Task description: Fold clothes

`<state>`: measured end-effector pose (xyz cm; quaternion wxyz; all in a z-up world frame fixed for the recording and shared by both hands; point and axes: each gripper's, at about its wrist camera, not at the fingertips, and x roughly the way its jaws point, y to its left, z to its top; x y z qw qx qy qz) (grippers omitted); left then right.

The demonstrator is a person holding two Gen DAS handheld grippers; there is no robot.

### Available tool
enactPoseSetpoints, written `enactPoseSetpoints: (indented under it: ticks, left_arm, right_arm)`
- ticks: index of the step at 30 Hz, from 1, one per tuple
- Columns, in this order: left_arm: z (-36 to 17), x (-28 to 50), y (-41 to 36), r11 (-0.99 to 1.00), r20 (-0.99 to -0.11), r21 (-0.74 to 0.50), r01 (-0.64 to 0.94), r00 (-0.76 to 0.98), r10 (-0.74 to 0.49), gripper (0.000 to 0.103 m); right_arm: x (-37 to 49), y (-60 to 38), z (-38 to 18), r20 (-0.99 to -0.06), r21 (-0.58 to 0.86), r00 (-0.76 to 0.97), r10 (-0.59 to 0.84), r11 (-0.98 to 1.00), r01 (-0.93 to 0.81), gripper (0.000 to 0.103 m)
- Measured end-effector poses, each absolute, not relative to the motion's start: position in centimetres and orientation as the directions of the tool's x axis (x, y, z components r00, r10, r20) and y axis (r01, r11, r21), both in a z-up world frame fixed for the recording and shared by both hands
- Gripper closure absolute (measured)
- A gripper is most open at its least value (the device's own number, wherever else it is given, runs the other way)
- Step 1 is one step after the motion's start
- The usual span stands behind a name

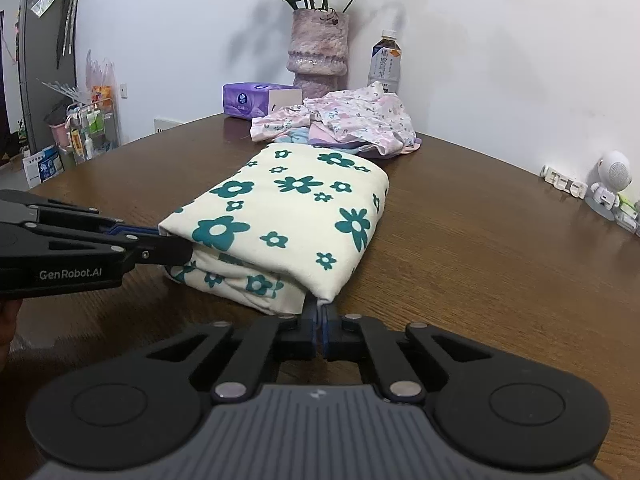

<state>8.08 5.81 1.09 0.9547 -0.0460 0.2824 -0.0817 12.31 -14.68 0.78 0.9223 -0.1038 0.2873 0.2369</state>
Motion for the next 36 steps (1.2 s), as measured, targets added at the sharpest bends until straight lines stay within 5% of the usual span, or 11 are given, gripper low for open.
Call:
enactPoseSetpoints:
  ticks: [3, 8, 12, 16, 22, 27, 31, 36]
  left_arm:
    - [1.51, 7.78, 5.6, 0.987, -0.521, -0.113, 0.116, 0.839, -0.158, 0.081]
    - [1.06, 8.08, 5.36, 0.987, -0.533, -0.099, 0.128, 0.83, -0.161, 0.097]
    - [0.95, 8.19, 5.57, 0.985, -0.534, -0.116, 0.126, 0.829, -0.169, 0.097]
    - [1.31, 7.97, 5.83, 0.984, -0.526, -0.137, 0.114, 0.834, -0.17, 0.086]
    - [0.74, 8.4, 5.9, 0.981, -0.548, -0.148, 0.124, 0.816, -0.186, 0.095]
    - [1.11, 8.08, 5.82, 0.983, -0.54, -0.142, 0.12, 0.823, -0.178, 0.088]
    - [0.74, 8.25, 5.6, 0.983, -0.547, -0.137, 0.122, 0.818, -0.178, 0.098]
    - [0.99, 7.73, 5.69, 0.982, -0.538, -0.155, 0.11, 0.824, -0.178, 0.093]
  right_arm:
    - [12.24, -15.11, 1.07, -0.569, -0.024, 0.721, 0.395, 0.869, -0.495, 0.096]
    - [12.29, -15.21, 0.98, -0.571, -0.008, 0.718, 0.397, 0.872, -0.489, 0.096]
    - [12.31, -15.21, 0.9, -0.573, -0.005, 0.717, 0.396, 0.874, -0.486, 0.1]
    - [12.33, -15.2, 0.81, -0.575, -0.002, 0.716, 0.395, 0.875, -0.484, 0.095]
    - [12.72, -15.2, 0.35, -0.595, 0.027, 0.692, 0.41, 0.87, -0.492, 0.101]
    - [12.48, -15.33, 0.45, -0.59, 0.023, 0.695, 0.41, 0.869, -0.493, 0.098]
    - [12.37, -15.09, 0.23, -0.595, 0.015, 0.689, 0.414, 0.863, -0.505, 0.101]
    - [12.1, -15.2, 0.42, -0.59, 0.002, 0.696, 0.409, 0.863, -0.505, 0.101]
